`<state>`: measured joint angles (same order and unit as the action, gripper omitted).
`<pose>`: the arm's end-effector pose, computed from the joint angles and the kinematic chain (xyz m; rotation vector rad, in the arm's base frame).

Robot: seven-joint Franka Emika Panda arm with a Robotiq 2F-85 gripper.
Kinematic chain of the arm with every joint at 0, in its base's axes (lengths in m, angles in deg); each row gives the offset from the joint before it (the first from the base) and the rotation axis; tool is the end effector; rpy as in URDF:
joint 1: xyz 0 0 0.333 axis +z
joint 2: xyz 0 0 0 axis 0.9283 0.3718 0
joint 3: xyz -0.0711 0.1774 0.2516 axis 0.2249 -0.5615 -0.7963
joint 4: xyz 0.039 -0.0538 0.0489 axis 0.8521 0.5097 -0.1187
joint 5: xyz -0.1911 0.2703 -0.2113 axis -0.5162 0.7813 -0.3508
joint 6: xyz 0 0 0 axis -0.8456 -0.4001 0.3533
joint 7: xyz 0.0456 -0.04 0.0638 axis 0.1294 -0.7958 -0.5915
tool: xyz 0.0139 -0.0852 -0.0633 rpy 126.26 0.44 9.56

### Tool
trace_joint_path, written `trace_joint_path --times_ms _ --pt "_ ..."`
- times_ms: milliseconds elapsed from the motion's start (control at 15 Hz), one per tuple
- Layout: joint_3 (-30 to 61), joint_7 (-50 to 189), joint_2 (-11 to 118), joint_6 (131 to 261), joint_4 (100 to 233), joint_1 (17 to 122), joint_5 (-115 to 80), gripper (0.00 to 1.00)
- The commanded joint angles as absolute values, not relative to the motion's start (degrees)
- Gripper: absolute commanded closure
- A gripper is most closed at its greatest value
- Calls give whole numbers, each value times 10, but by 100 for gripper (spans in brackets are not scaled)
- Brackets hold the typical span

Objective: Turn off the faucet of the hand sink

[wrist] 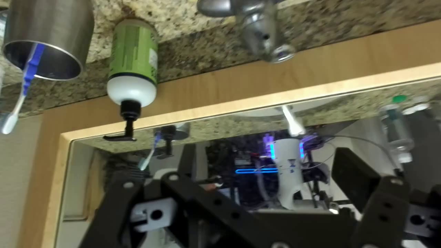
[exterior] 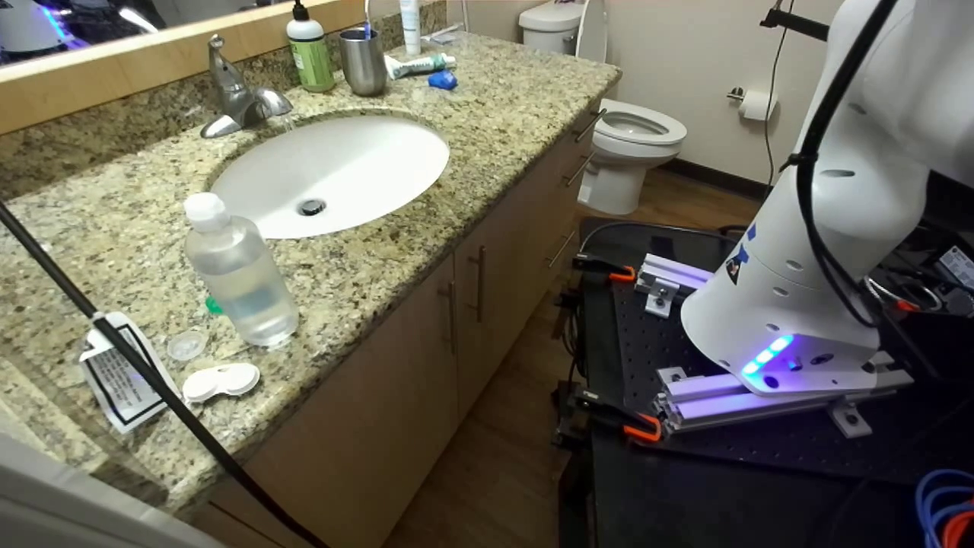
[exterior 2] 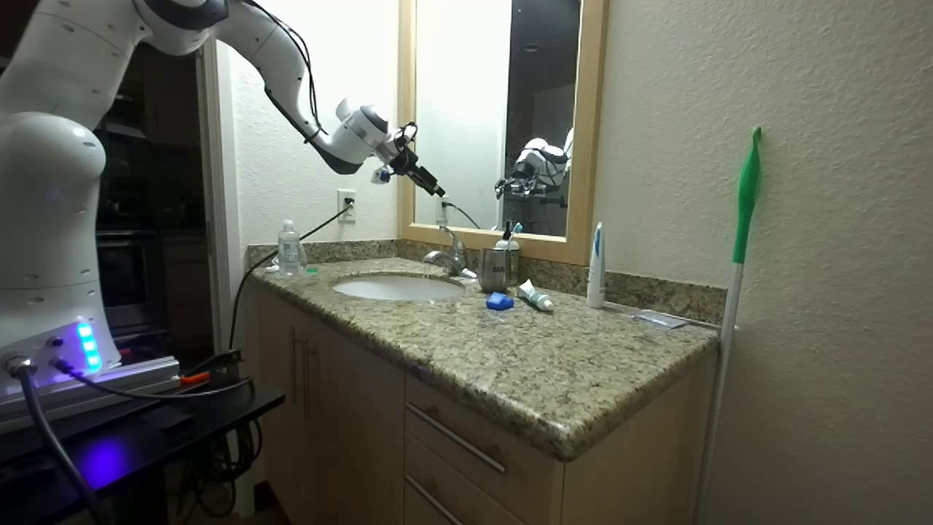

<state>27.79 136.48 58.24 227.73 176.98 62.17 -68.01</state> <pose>0.6514 -0.1942 0.4165 2.4248 -0.9615 1.1825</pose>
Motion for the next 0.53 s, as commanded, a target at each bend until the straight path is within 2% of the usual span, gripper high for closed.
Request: trace_joint_path --times_ms 0,267,467 --pt "296 1397 610 2275 1744 624 -694 0" --pt "311 1426 670 2274 1692 626 -697 0" --pt "296 1409 696 2221 1675 624 -664 0"
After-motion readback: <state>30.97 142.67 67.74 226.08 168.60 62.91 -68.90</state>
